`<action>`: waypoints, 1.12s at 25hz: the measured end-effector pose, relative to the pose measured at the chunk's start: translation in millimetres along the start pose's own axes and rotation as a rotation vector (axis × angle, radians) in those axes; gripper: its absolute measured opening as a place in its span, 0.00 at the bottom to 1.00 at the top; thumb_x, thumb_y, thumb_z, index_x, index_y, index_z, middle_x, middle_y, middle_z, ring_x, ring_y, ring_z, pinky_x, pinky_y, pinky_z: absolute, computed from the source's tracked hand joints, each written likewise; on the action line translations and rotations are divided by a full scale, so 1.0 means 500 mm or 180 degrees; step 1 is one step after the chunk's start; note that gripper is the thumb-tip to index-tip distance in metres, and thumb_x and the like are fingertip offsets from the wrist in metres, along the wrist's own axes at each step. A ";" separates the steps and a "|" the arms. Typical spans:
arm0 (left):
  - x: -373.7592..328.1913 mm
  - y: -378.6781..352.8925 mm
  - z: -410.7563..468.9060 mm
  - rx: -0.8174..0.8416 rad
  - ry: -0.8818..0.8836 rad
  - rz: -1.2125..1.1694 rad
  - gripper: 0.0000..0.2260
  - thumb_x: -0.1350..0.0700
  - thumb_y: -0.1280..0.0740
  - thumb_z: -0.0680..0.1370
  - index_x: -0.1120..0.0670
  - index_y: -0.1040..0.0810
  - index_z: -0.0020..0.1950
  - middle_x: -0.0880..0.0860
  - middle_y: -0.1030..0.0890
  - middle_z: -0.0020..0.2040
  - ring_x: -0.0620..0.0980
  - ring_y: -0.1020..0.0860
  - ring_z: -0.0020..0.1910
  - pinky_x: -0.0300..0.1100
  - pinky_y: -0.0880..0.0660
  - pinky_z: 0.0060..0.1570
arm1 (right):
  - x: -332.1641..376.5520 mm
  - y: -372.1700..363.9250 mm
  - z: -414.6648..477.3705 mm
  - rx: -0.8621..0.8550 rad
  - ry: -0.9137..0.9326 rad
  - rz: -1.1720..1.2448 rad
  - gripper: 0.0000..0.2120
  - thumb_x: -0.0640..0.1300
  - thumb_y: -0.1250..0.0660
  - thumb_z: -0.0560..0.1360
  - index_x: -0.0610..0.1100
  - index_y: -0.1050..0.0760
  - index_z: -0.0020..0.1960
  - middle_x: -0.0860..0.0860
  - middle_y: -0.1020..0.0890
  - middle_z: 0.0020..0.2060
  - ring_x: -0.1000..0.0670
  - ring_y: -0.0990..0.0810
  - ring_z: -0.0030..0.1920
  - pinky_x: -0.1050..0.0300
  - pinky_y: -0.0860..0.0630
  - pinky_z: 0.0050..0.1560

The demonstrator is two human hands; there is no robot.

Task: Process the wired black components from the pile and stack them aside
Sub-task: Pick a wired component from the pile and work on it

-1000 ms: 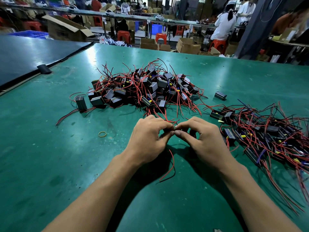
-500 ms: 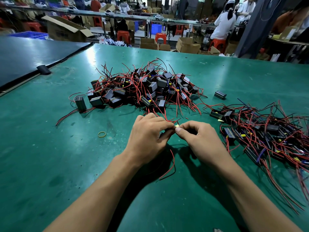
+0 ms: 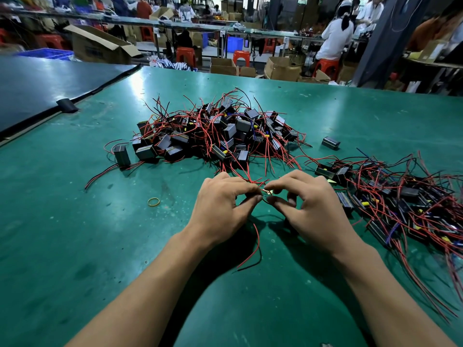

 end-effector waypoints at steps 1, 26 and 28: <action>0.000 0.000 0.000 0.0008 0.0000 0.0015 0.07 0.48 0.31 0.74 0.48 0.14 0.47 0.44 0.16 0.42 0.48 0.28 0.40 0.52 0.30 0.45 | 0.000 -0.004 -0.003 -0.0062 0.0101 -0.0183 0.08 0.44 0.23 0.73 0.52 0.16 0.50 0.57 0.18 0.44 0.52 0.24 0.33 0.53 0.34 0.44; 0.009 0.000 0.001 -0.0030 0.0127 -0.0049 0.05 0.53 0.26 0.74 0.48 0.14 0.48 0.44 0.17 0.40 0.51 0.28 0.40 0.55 0.28 0.44 | 0.003 -0.021 -0.008 0.0077 0.0058 -0.0127 0.12 0.39 0.26 0.74 0.49 0.17 0.57 0.55 0.18 0.47 0.46 0.21 0.38 0.46 0.24 0.46; 0.009 0.001 0.001 -0.0031 0.0124 -0.0066 0.05 0.53 0.26 0.74 0.48 0.14 0.48 0.45 0.17 0.40 0.51 0.28 0.40 0.56 0.28 0.44 | 0.002 -0.022 -0.012 -0.0052 0.0150 -0.0235 0.10 0.41 0.27 0.75 0.49 0.17 0.56 0.53 0.17 0.48 0.43 0.21 0.39 0.47 0.24 0.43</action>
Point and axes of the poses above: each hand's wrist, its own z-axis towards the middle knuckle, its own y-axis out of the back of the hand, x = y × z, the point moved 4 cm from there along z, towards the middle knuckle
